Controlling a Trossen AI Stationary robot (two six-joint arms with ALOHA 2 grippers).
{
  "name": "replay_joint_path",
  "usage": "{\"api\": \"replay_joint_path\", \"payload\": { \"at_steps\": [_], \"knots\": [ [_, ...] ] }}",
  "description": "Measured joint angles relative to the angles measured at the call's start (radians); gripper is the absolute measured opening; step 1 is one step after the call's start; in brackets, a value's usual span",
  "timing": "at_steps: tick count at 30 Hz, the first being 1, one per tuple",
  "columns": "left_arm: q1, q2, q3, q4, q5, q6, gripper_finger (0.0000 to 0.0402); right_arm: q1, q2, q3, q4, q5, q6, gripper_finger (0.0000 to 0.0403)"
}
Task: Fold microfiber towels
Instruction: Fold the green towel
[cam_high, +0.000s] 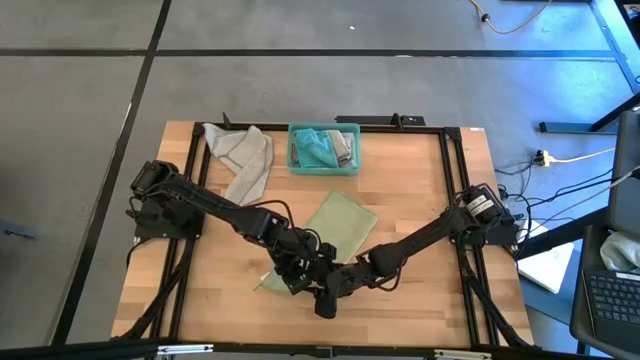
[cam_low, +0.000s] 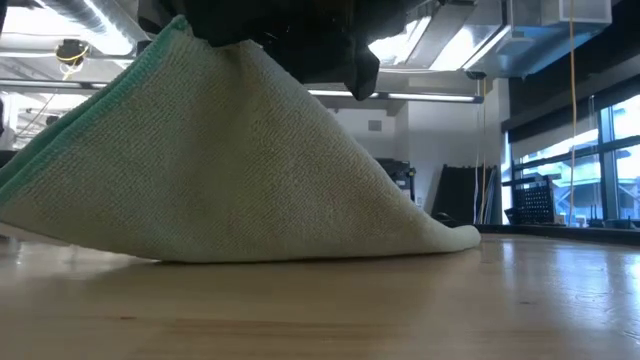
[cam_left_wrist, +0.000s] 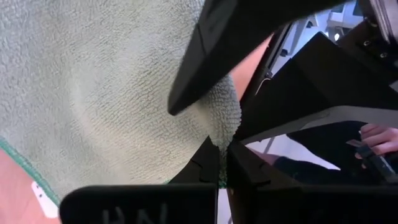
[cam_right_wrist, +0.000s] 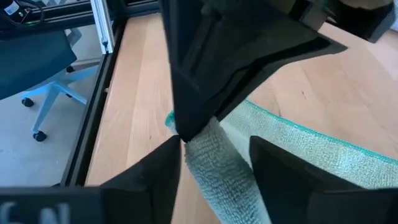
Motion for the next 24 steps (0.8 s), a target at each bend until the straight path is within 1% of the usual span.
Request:
{"api": "replay_joint_path", "payload": {
  "at_steps": [5, 12, 16, 21, 24],
  "knots": [
    [0.000, 0.000, 0.000, 0.004, -0.011, 0.065, 0.0003, 0.001, 0.000, 0.001, -0.004, -0.005, -0.005, 0.0142],
    [0.000, 0.000, 0.000, 0.012, -0.015, 0.151, 0.0002, 0.001, 0.000, 0.002, -0.004, -0.033, 0.000, 0.0093],
    [0.000, 0.000, 0.001, 0.013, -0.010, 0.177, 0.0012, 0.005, 0.001, 0.002, -0.012, -0.068, 0.006, 0.0061],
    [0.000, 0.000, 0.002, 0.013, -0.011, 0.187, 0.0025, 0.009, 0.003, 0.000, -0.020, -0.087, 0.047, 0.0013],
    [0.000, 0.000, 0.002, 0.009, -0.011, 0.203, 0.0033, 0.009, 0.003, 0.000, -0.025, -0.101, 0.055, 0.0010]
  ]
}}
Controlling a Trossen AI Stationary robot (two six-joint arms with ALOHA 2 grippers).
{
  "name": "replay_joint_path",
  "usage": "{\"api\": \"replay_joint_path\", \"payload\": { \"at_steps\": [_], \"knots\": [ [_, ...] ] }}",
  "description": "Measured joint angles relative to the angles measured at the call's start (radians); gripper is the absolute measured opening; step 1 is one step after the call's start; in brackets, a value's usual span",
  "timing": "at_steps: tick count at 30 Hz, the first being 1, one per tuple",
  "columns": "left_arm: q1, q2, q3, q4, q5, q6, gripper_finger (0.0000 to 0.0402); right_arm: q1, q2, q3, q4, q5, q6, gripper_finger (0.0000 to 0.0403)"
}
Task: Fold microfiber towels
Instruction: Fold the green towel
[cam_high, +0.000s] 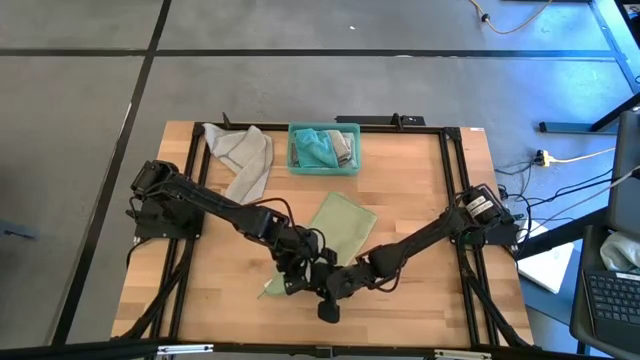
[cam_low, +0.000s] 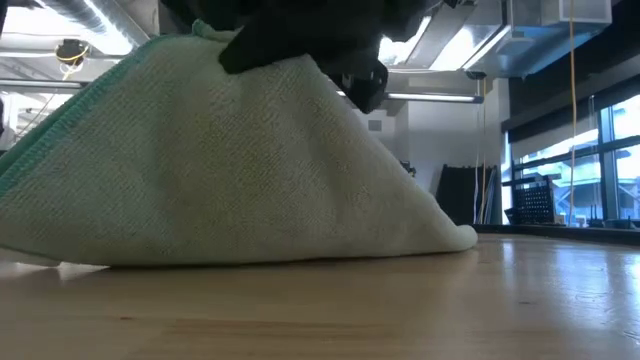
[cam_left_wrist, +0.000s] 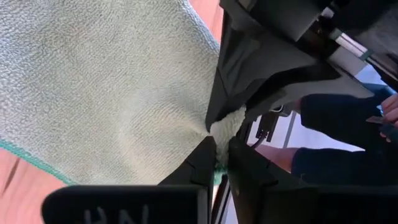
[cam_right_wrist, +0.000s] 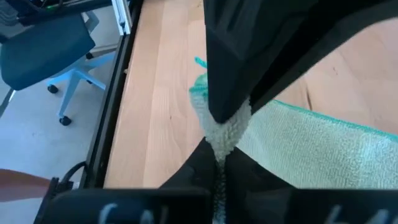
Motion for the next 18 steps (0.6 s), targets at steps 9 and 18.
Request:
{"api": "replay_joint_path", "payload": {
  "at_steps": [9, 18],
  "knots": [
    [-0.001, 0.000, 0.000, -0.050, 0.055, 0.018, 0.0044, 0.011, 0.000, 0.000, -0.063, -0.046, 0.002, 0.0007],
    [-0.092, -0.068, 0.000, -0.111, -0.114, 0.152, 0.0055, 0.018, -0.050, 0.000, -0.166, -0.040, 0.078, 0.0006]
  ]
}}
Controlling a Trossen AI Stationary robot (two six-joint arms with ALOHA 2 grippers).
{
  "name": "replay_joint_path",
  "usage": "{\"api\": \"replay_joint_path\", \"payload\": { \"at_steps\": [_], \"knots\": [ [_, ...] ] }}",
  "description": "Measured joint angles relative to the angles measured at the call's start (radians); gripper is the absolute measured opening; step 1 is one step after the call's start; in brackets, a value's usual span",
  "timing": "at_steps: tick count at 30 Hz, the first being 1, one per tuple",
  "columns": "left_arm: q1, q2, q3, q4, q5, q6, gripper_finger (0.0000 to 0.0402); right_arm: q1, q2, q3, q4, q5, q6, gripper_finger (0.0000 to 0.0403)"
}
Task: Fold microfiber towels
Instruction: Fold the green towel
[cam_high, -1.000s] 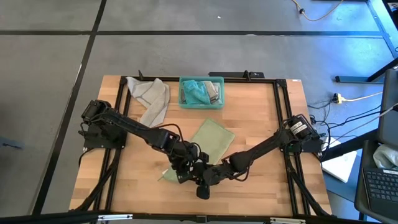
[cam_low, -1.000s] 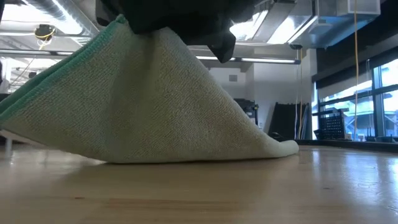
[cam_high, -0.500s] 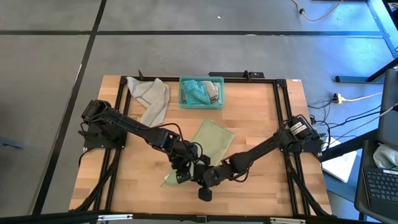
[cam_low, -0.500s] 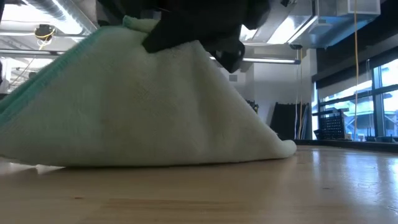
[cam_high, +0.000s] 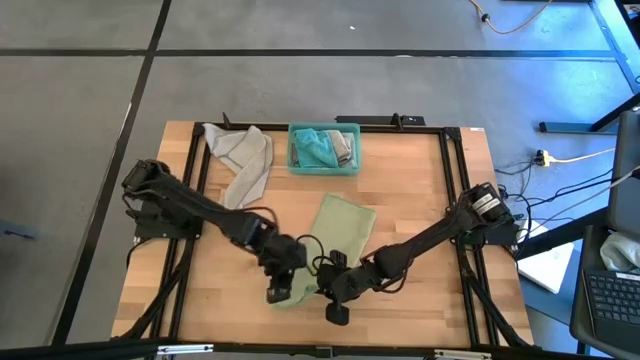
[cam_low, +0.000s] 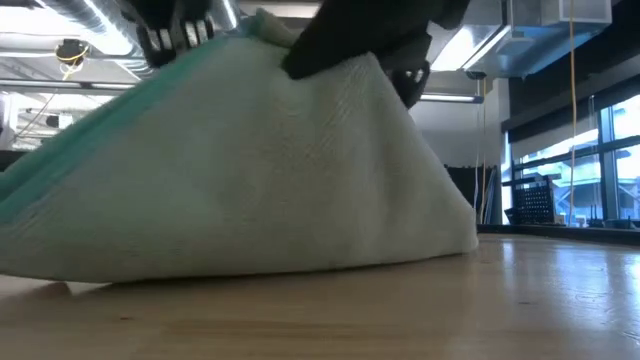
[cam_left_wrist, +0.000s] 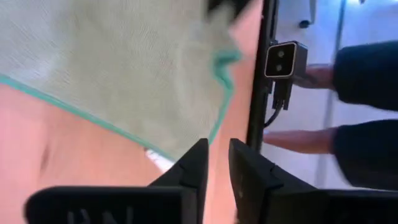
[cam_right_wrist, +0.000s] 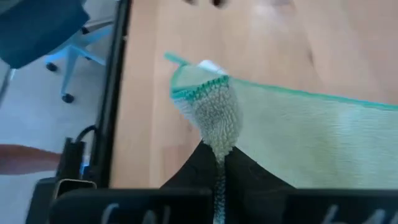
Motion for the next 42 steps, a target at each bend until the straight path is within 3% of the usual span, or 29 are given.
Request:
{"api": "replay_joint_path", "payload": {
  "at_steps": [7, 16, 23, 31, 42],
  "knots": [
    [-0.145, -0.067, 0.000, 0.055, -0.316, 0.041, 0.0109, 0.004, -0.033, 0.000, -0.049, 0.102, 0.027, 0.0016],
    [-0.281, 0.003, -0.001, 0.078, -0.595, -0.175, 0.0200, 0.004, -0.034, 0.000, -0.052, 0.097, 0.051, 0.0009],
    [-0.328, 0.092, -0.001, 0.163, -0.671, -0.289, 0.0234, -0.007, -0.034, 0.000, -0.054, 0.097, 0.050, 0.0020],
    [-0.330, 0.148, -0.002, 0.072, -0.731, -0.441, 0.0237, -0.010, -0.035, 0.000, -0.055, 0.052, 0.022, 0.0010],
    [-0.354, 0.148, -0.002, 0.096, -0.754, -0.429, 0.0240, -0.030, -0.035, 0.000, -0.054, 0.025, -0.010, 0.0011]
  ]
}}
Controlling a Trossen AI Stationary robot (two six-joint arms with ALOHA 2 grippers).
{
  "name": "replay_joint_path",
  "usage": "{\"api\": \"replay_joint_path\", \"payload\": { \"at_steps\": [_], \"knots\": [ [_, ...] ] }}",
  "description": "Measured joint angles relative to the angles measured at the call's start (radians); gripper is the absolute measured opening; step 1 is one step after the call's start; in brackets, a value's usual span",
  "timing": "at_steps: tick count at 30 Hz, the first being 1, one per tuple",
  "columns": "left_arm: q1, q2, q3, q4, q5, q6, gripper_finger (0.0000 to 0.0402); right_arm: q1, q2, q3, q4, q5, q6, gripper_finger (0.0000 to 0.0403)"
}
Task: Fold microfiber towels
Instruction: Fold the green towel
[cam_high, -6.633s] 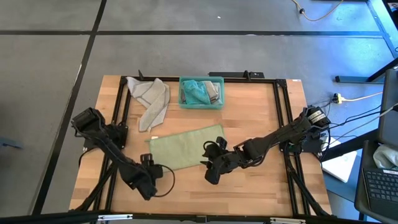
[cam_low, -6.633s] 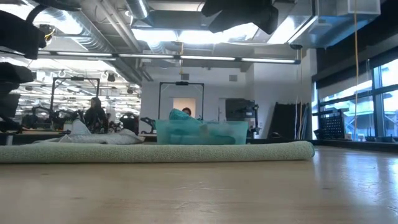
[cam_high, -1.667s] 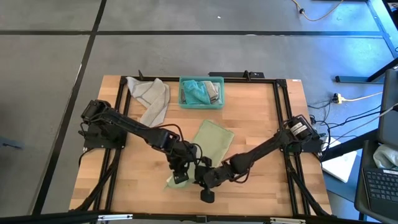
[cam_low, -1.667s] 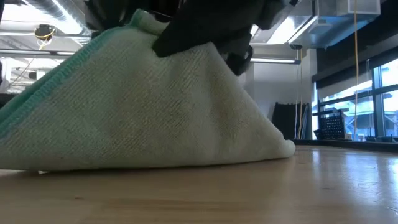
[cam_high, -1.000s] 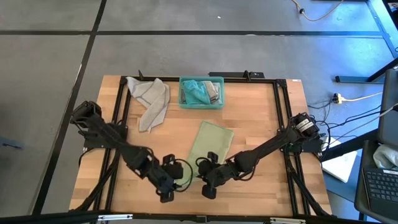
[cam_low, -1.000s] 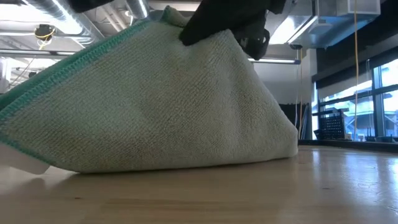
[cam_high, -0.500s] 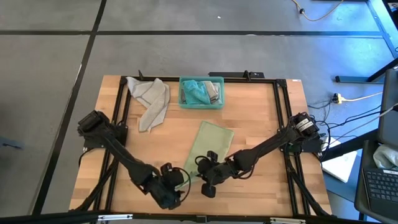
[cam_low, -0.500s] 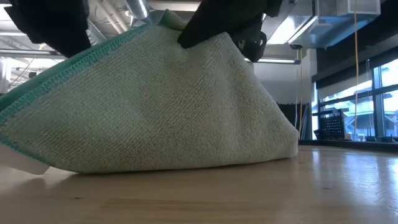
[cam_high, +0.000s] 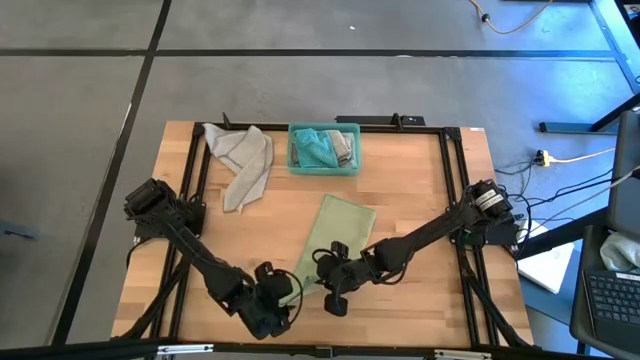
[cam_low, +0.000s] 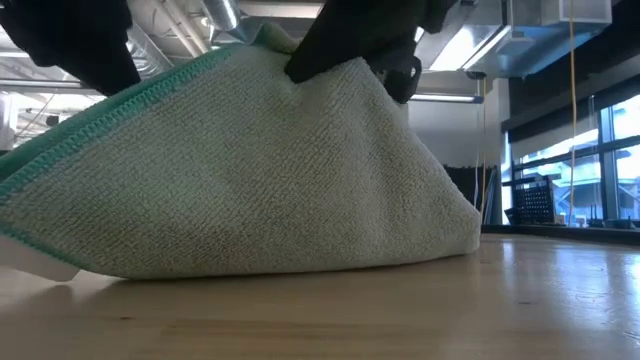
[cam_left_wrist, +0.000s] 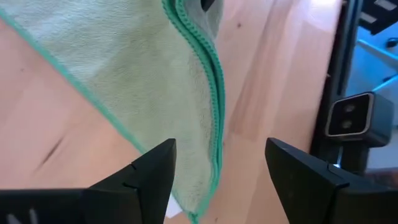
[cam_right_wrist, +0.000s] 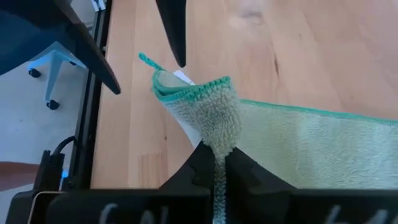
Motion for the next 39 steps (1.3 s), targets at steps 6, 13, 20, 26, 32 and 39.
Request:
{"api": "replay_joint_path", "payload": {
  "at_steps": [6, 13, 20, 26, 32, 39],
  "knots": [
    [0.004, 0.056, -0.004, 0.033, 0.014, 0.000, 0.0240, -0.010, 0.000, 0.000, 0.007, -0.008, -0.018, 0.0017],
    [0.010, 0.106, -0.004, 0.020, 0.038, -0.060, 0.0239, -0.012, -0.015, 0.000, 0.004, -0.010, -0.022, 0.0011],
    [0.023, 0.107, -0.004, 0.023, 0.042, -0.060, 0.0200, -0.023, -0.019, 0.000, -0.006, -0.016, -0.023, 0.0017],
    [0.024, 0.104, -0.004, 0.023, 0.088, -0.060, 0.0108, -0.023, -0.019, 0.000, -0.046, -0.018, -0.010, 0.0012],
    [0.034, 0.099, 0.010, 0.019, 0.129, -0.006, 0.0009, -0.024, -0.023, 0.000, -0.072, -0.018, 0.027, 0.0011],
    [0.099, 0.076, 0.135, -0.123, 0.119, 0.219, 0.0001, -0.008, -0.092, 0.000, -0.161, 0.003, 0.089, 0.0009]
  ]
}}
